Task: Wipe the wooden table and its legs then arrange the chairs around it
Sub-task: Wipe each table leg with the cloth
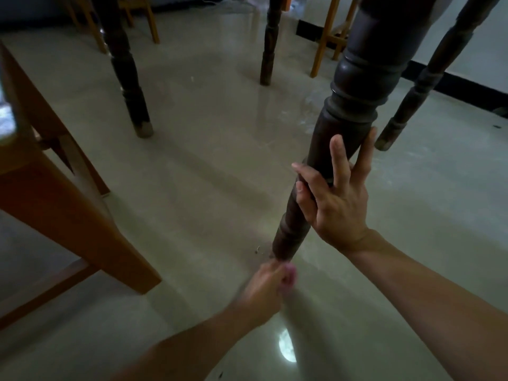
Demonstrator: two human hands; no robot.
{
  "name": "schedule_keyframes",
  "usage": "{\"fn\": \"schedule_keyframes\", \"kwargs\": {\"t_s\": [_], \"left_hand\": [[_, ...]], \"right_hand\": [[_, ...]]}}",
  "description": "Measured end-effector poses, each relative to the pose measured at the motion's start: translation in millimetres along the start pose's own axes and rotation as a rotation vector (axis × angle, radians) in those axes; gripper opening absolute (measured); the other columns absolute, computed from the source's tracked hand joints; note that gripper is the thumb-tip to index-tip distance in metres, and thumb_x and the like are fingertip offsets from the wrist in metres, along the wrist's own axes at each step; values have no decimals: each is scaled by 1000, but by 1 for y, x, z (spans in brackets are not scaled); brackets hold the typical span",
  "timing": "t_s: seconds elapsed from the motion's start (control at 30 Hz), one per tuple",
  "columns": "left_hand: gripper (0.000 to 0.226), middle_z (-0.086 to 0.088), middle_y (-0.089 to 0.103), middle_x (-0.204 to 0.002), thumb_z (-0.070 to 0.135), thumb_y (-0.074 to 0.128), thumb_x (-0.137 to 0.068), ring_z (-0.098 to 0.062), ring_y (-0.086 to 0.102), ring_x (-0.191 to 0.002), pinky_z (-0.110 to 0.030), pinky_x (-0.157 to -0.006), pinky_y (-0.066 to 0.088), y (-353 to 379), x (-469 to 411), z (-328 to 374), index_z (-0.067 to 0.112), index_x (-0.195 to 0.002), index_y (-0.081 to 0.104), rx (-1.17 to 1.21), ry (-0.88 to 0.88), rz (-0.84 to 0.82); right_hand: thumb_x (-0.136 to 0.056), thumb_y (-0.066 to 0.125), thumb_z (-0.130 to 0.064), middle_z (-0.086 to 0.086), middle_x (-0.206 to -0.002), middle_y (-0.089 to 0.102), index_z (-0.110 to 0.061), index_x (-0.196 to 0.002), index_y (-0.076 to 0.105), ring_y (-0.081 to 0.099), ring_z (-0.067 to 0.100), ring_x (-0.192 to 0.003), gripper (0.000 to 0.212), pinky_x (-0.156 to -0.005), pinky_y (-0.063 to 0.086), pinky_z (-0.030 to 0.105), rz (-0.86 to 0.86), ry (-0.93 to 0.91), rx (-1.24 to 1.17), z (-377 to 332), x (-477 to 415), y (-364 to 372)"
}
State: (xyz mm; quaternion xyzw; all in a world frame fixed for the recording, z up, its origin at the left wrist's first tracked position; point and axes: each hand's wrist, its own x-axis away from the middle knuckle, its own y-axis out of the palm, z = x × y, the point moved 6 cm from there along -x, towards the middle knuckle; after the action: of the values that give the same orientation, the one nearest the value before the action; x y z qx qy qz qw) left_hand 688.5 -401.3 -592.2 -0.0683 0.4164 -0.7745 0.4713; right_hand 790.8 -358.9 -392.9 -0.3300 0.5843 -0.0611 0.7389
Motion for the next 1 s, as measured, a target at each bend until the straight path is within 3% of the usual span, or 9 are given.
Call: {"fn": "schedule_keyframes", "kwargs": {"t_s": [0.07,0.2,0.27,0.37,0.47,0.63,0.7,0.83,1.0], "left_hand": [[14,8,58,-96,22,46,-100,-12,54,-76,-27,-59,43,-4,15,-5,27,-100,59,-50,13,49],[19,3,46,-83,-6,60,-75,-11,47,-66,-14,-56,34,-40,-16,-34,12,-75,55,-24,-366,323],[19,0,43,-79,-6,54,-76,-12,44,-64,-13,-54,33,-42,-31,-36,12,-69,50,46,-408,359],[7,-5,50,-84,4,49,-79,-17,49,-72,-19,-57,40,-4,-19,-22,6,-76,55,100,-366,146],[10,-5,57,-96,2,54,-89,-7,55,-81,-10,-68,44,20,5,3,10,-90,60,51,-211,-57],[19,0,52,-88,-7,62,-72,-16,53,-73,-14,-55,35,-35,-11,-43,12,-77,60,149,-629,343],[23,-1,57,-91,-7,63,-74,-17,57,-78,-15,-61,38,-29,-16,-44,15,-81,65,176,-589,230],[28,5,65,-96,-6,57,-82,-6,60,-88,-17,-79,48,17,-5,3,15,-96,70,300,-396,-276],[15,1,62,-90,6,59,-85,-11,63,-72,-23,-59,53,-1,4,24,21,-87,57,258,-278,-291]], "right_hand": [[-94,62,-23,-9,-162,-15,-19,-121,55,-15,40,-145,29,-116,23,58,3,-3,-11,-1,-1,0],[-94,62,-21,-11,-161,-16,-18,-121,55,-11,42,-144,28,-112,30,59,10,41,-30,-2,0,2],[-94,61,-20,-11,-161,-17,-19,-121,54,-9,46,-143,27,-107,35,61,23,44,-31,-3,0,3],[-94,60,-20,-11,-161,-16,-18,-120,55,-2,53,-139,26,-103,37,64,35,36,-30,-3,-1,4],[-94,59,-19,-12,-161,-17,-19,-121,52,8,58,-137,28,-103,39,61,36,45,-35,-5,4,9],[-94,58,-14,-13,-161,-15,-20,-111,55,28,56,-129,18,-92,48,54,25,63,-85,-6,12,16],[-93,58,-13,-13,-162,-14,-19,-108,56,29,56,-128,17,-92,47,55,28,65,-96,-6,13,17],[-94,55,-15,-11,-161,-16,-20,-109,53,29,55,-126,17,-91,47,56,-9,57,-82,-8,12,16],[-91,55,-19,-2,-162,-2,-22,-125,47,34,53,-124,35,-84,54,47,-207,-29,-62,-8,16,4]]}}
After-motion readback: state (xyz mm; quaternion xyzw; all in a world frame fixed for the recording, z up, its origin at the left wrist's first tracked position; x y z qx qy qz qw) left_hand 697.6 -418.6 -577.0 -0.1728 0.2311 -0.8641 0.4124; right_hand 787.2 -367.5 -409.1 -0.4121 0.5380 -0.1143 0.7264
